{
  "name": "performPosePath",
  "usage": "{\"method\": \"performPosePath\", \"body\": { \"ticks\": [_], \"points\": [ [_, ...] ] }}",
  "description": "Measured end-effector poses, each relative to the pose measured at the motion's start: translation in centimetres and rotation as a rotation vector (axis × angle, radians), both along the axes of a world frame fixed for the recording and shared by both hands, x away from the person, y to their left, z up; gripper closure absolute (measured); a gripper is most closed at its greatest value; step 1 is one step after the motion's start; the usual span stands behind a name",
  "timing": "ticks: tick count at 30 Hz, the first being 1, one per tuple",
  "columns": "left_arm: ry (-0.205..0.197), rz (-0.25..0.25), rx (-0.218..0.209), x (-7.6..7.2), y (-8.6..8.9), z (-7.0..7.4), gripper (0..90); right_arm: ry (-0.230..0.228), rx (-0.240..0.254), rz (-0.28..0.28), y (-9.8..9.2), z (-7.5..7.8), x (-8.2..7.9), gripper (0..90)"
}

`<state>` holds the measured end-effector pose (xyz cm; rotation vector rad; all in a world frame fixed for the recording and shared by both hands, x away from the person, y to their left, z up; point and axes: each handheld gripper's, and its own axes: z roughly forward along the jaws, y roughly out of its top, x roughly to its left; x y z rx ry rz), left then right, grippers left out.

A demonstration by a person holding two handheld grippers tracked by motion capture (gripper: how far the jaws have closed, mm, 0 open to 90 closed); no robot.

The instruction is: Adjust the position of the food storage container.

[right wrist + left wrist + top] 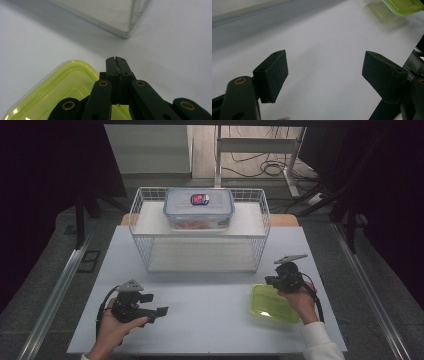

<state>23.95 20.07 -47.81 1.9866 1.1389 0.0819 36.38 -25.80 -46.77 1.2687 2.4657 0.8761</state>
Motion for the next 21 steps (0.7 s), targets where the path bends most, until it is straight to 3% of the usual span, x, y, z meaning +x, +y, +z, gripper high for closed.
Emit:
{"method": "performPosePath", "body": {
  "ticks": [5, 9, 15, 21],
  "points": [
    [0.004, -0.007, 0.006, 0.1, -0.1, -0.2, 20.8, 0.011, -0.015, 0.060, 1.5, -0.3, -0.7, 88.8],
    [0.004, -0.007, 0.006, 0.0, -0.2, -0.2, 20.9, 0.002, -0.014, 0.077, 1.8, -0.1, -1.0, 88.8],
    [0.003, -0.003, 0.008, 0.1, -0.1, -0.2, 20.9, -0.040, 0.033, 0.010, -0.9, 1.8, -1.8, 88.8],
    [0.005, -0.002, 0.007, 0.1, -0.1, -0.2, 20.8, -0.043, 0.014, -0.092, -4.6, 2.1, -3.3, 88.8]
  ]
}}
